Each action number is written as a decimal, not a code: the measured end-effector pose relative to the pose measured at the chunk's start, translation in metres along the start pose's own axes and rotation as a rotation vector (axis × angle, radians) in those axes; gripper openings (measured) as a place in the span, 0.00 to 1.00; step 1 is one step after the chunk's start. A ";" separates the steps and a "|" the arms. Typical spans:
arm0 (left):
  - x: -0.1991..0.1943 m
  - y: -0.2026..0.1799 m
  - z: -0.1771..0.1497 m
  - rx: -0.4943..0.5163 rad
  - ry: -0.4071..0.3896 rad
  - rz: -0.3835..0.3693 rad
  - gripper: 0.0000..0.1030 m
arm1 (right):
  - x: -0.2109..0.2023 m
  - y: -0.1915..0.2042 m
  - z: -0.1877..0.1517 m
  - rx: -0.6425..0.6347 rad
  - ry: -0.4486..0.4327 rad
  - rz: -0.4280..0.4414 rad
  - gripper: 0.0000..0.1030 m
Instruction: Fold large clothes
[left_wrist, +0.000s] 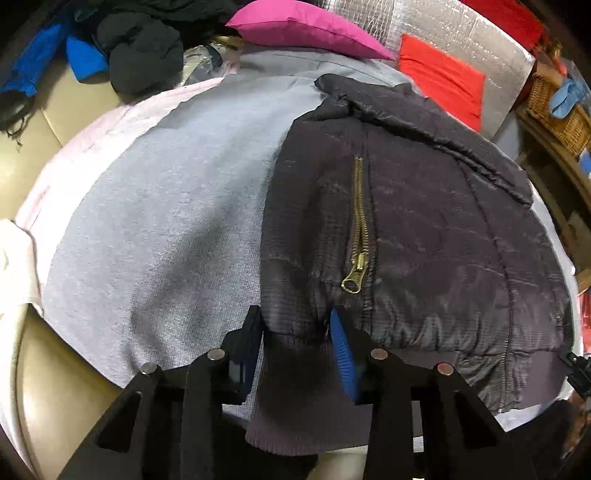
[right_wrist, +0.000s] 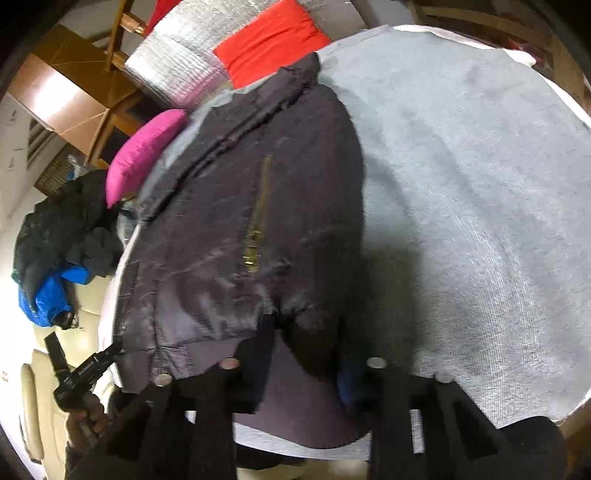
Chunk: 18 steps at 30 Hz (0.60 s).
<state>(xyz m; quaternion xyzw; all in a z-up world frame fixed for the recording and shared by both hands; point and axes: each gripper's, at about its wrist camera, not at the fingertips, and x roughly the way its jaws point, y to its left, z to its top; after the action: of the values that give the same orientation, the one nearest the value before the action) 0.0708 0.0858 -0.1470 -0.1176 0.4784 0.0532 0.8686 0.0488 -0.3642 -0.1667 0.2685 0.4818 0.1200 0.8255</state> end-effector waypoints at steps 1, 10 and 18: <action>0.000 0.001 0.001 -0.002 0.002 0.008 0.31 | 0.001 -0.004 0.000 0.023 0.007 0.008 0.21; -0.004 -0.001 -0.001 0.040 -0.002 0.014 0.21 | 0.001 -0.008 -0.002 0.016 0.027 0.006 0.14; -0.008 -0.003 -0.003 0.052 -0.010 0.012 0.17 | -0.003 -0.010 -0.003 0.007 0.046 0.015 0.10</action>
<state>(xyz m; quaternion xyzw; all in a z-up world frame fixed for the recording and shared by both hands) 0.0645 0.0820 -0.1415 -0.0917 0.4760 0.0466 0.8734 0.0444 -0.3724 -0.1711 0.2719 0.4991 0.1305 0.8124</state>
